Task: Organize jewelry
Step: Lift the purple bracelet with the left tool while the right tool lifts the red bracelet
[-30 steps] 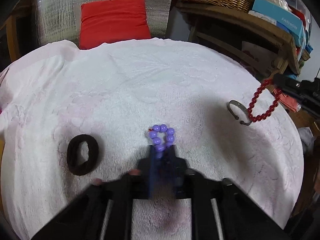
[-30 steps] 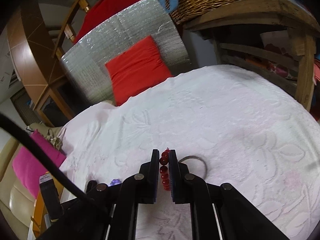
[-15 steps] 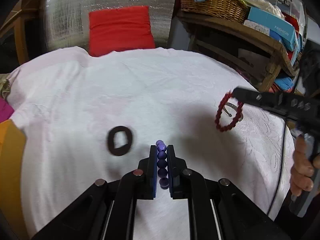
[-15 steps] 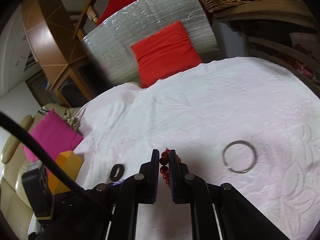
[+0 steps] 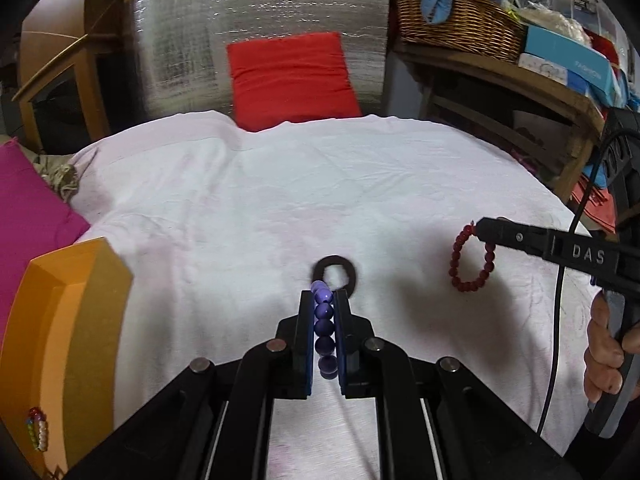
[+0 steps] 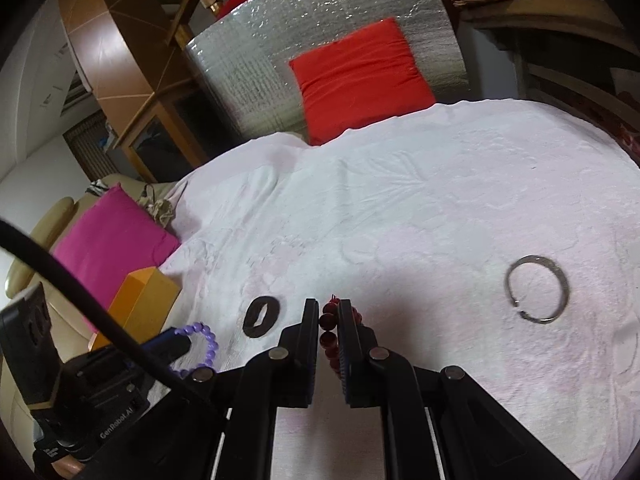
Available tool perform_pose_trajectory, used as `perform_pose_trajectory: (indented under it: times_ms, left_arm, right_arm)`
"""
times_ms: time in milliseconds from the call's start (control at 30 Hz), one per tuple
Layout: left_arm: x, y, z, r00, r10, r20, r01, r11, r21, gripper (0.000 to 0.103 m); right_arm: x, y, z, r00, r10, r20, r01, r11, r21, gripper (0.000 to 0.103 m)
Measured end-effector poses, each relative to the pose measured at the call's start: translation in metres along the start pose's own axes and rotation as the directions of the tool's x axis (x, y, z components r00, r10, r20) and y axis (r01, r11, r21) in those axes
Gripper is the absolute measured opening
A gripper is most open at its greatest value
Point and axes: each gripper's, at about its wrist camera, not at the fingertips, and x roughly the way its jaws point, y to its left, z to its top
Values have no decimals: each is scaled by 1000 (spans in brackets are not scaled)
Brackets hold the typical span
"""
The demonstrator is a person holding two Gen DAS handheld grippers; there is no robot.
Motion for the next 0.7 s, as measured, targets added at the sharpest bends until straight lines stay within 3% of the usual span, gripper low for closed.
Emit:
perform_pose_trajectory:
  times_ms: [433, 700]
  left_arm:
    - [2, 32, -7, 994, 98, -37, -100, 993, -55, 9]
    - [8, 32, -8, 993, 109, -52, -112, 992, -53, 9]
  right_arm:
    - [18, 40, -20, 993, 104, -54, -105, 994, -26, 10]
    - [23, 24, -20, 996, 42, -84, -41, 999, 11, 10]
